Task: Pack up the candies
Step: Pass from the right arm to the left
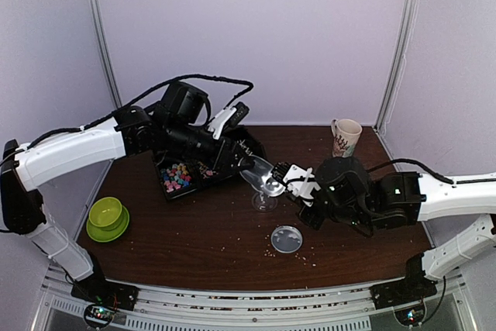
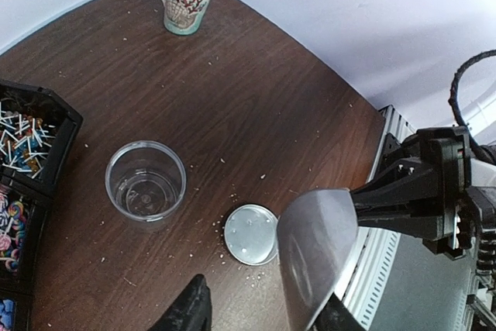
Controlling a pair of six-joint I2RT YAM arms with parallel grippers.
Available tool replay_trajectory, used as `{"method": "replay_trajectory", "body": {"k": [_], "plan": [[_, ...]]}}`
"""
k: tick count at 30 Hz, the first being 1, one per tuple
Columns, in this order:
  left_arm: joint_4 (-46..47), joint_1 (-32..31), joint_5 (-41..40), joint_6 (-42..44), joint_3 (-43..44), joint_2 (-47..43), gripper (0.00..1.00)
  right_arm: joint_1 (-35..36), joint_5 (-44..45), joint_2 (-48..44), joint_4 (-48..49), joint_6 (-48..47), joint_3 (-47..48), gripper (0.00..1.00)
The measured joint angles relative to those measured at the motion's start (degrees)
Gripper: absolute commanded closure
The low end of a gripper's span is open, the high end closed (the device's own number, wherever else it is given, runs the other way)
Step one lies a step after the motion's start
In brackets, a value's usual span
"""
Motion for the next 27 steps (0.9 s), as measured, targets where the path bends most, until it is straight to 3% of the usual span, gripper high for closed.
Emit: {"method": "replay_trajectory", "body": {"k": [8,10,23,25,27], "plan": [[0.0,0.0,2.0,0.1,0.0,1.4,1.00,0.5,1.5,0.5,0.1,-0.6,0.0,0.98],[-0.1,0.0,1.9,0.0,0.0,1.5,1.00,0.6,1.8,0.6,0.1,-0.6,0.0,0.93],[0.4,0.3,2.6,0.1,-0.5,1.5,1.00,1.1,3.2,-3.7,4.6,-3.0,-3.1,0.06],[0.7,0.5,3.3,0.1,-0.8,1.2,1.00,1.1,3.7,-5.2,6.1,-3.8,-4.2,0.00],[1.2,0.9,4.1,-0.1,-1.4,0.6,1.00,1.1,3.8,-6.7,7.9,-4.6,-5.6,0.01]]}}
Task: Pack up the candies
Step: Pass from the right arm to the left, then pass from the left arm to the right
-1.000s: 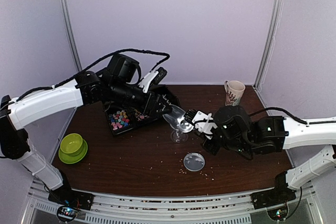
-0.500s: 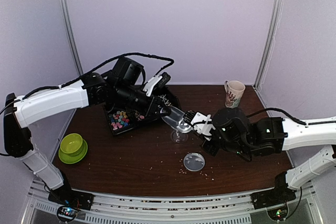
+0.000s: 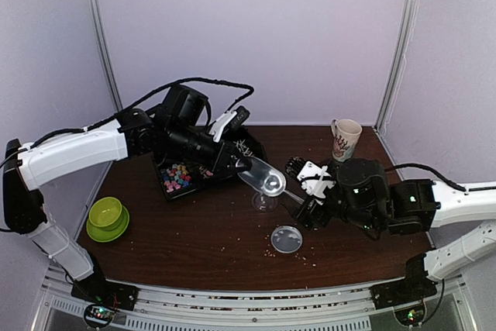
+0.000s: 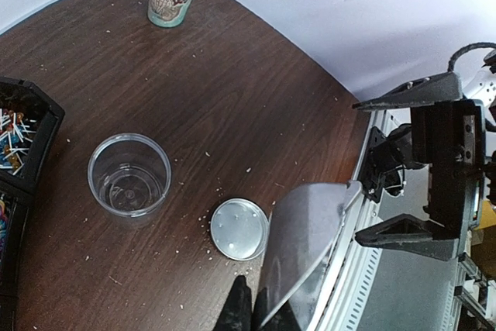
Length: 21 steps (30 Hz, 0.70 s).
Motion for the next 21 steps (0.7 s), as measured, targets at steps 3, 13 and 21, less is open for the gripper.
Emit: {"method": "replay_trajectory", "body": {"k": [3,13,21], "plan": [[1.2,0.8,1.9,-0.5,-1.5,-1.3,1.00,0.0,-0.1,-1.9,3.2,-1.8,-2.6,0.01],[5.5,1.8,8.5,-3.5,-4.1,-1.9,1.00,0.8,-2.5,-6.6,15.8,-10.0,-10.9,0.17],[7.9,1.8,10.5,-5.4,-5.1,-1.9,1.00,1.3,-6.6,-6.2,19.9,-15.1,-11.0,0.57]]}}
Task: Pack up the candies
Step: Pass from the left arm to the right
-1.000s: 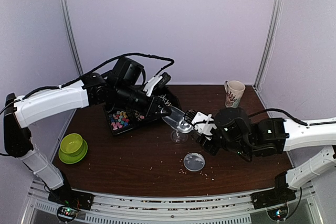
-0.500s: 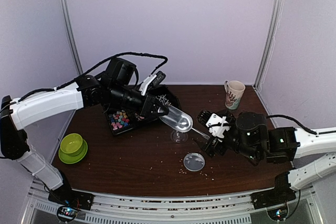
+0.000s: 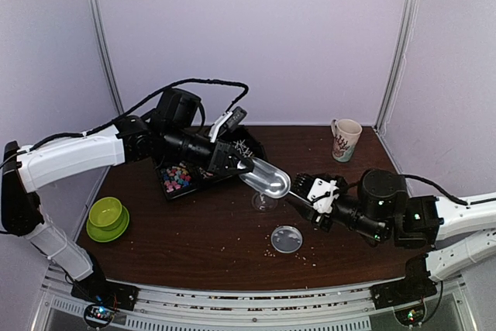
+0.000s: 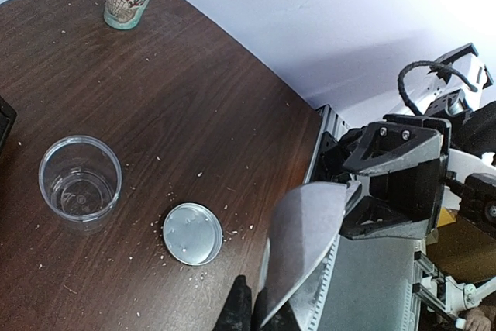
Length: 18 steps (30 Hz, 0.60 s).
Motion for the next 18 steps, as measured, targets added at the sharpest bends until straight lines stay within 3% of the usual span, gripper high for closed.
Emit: {"method": "replay_trajectory", "body": {"k": [18], "plan": [[1.0,0.0,0.5,-0.9,-0.6,0.0,1.00,1.2,2.5,3.1,-2.3,-1.1,0.9,0.79]]}}
